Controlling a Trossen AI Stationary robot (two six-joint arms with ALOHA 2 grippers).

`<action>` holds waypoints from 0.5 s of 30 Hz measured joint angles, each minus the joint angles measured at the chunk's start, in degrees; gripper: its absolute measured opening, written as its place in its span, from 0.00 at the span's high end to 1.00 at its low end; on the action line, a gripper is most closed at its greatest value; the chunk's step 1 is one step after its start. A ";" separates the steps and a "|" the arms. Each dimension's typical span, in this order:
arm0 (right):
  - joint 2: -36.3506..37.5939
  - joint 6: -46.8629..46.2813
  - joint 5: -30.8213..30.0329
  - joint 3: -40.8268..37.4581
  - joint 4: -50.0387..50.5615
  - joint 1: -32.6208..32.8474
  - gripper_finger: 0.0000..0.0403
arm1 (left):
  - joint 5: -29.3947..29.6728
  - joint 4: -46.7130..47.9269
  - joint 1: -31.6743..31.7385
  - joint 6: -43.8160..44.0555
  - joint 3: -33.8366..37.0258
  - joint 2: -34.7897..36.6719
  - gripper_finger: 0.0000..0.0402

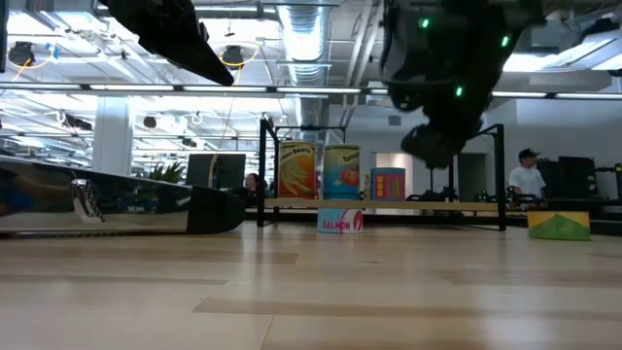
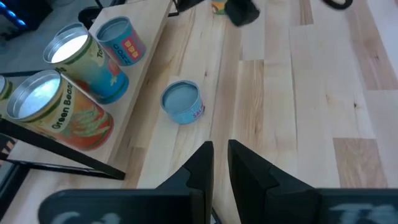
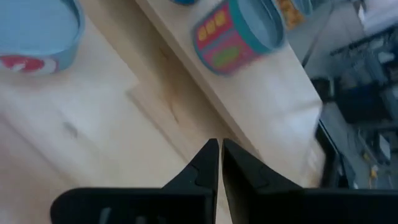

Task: Pick and place cans onto a shelf
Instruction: Put the canned corn on the shelf

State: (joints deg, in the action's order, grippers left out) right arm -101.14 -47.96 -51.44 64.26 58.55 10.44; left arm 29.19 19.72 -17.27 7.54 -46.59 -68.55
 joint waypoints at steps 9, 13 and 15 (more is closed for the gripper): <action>2.51 15.27 -1.91 -10.96 -25.13 -5.88 0.90 | 0.05 0.18 0.00 -0.23 0.00 0.00 0.90; 9.39 21.77 -0.88 -15.34 -31.39 -6.90 0.90 | 0.11 0.35 0.00 -0.25 0.00 0.00 0.90; 14.36 26.38 2.67 -18.66 -36.65 -7.67 0.90 | 0.21 0.29 0.00 -0.37 0.00 0.00 0.90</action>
State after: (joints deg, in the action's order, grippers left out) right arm -86.78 -21.58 -48.77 45.60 21.90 2.77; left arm 29.40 20.01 -17.27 7.18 -46.59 -68.55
